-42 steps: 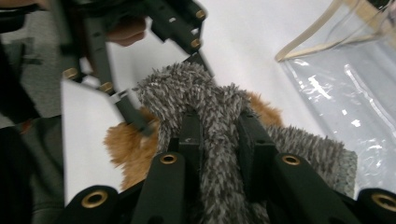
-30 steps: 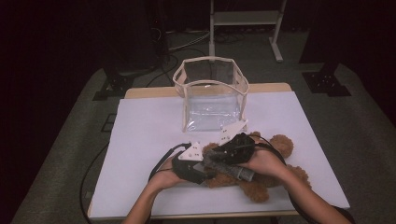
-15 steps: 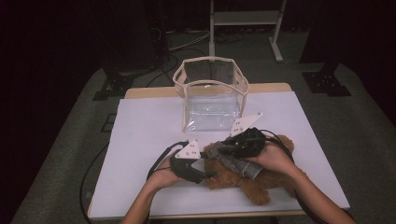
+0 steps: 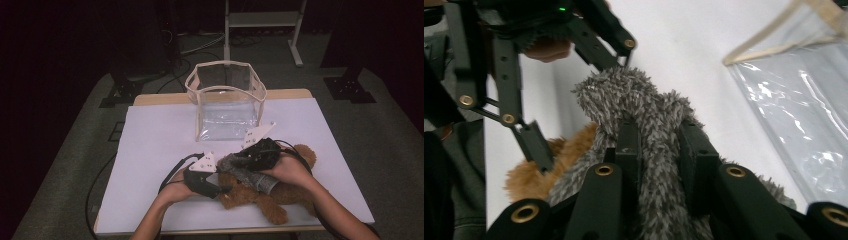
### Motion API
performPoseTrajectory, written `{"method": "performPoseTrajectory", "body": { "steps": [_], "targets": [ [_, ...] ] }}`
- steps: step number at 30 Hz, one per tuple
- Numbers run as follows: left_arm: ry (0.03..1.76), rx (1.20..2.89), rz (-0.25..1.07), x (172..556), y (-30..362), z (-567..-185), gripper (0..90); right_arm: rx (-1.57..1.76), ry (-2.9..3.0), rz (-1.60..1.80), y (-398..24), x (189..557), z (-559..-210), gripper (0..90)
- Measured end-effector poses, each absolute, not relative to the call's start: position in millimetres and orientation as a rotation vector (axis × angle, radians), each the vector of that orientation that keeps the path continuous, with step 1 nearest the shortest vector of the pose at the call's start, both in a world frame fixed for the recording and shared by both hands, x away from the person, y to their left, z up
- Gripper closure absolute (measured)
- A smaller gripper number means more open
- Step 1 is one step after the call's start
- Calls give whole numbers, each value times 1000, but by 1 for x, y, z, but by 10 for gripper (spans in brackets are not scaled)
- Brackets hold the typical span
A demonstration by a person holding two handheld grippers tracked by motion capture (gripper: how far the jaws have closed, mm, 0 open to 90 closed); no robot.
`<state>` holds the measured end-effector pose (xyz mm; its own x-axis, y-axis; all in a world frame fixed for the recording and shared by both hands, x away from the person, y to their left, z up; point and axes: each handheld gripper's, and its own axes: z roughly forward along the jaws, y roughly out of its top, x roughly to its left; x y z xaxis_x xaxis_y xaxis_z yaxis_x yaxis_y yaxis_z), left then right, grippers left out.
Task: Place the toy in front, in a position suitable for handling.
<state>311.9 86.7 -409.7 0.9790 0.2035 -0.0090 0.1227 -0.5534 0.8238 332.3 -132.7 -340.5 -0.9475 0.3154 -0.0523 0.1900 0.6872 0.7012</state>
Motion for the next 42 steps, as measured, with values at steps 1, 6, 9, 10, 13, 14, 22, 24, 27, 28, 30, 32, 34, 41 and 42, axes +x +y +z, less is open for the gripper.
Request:
{"method": "performPoseTrajectory", "body": {
  "steps": [1, 6, 9, 10, 13, 14, 22, 24, 27, 28, 30, 32, 34, 41, 42],
  "targets": [
    [222, 2165, 107, 312, 87, -410, 384, 422, 2718, 1104, -135, 333, -340, 730],
    [222, 2172, 120, 311, 86, -409, 383, 470, 2691, 1132, -153, 333, -339, 730],
    [231, 2179, 139, 311, 85, -408, 384, 482, 2670, 1146, -163, 326, -337, 730],
    [234, 2179, 143, 312, 85, -408, 384, 483, 2665, 1154, -167, 323, -336, 730],
    [251, 2176, 155, 313, 85, -409, 385, 487, 2659, 1188, -175, 313, -335, 730],
    [266, 2172, 162, 314, 84, -409, 385, 485, 2663, 1193, -175, 310, -334, 730],
    [288, 2162, 180, 315, 86, -406, 387, 468, 2664, 1211, -176, 300, -341, 730],
    [280, 2162, 184, 315, 87, -404, 391, 484, 2658, 1207, -175, 303, -342, 730],
    [270, 2146, 181, 314, 89, -401, 388, 509, 2644, 1201, -175, 311, -344, 730],
    [264, 2145, 181, 314, 89, -400, 387, 526, 2637, 1205, -175, 315, -345, 730],
    [260, 2148, 190, 313, 88, -400, 385, 562, 2630, 1217, -176, 321, -346, 730],
    [262, 2158, 197, 313, 86, -402, 386, 580, 2632, 1226, -175, 324, -346, 730],
    [265, 2167, 205, 313, 83, -404, 389, 563, 2640, 1223, -173, 323, -346, 730],
    [288, 2173, 233, 314, 83, -404, 393, 549, 2662, 1183, -184, 315, -344, 730],
    [295, 2171, 236, 314, 83, -404, 393, 560, 2665, 1171, -187, 314, -346, 730]
  ]
}}
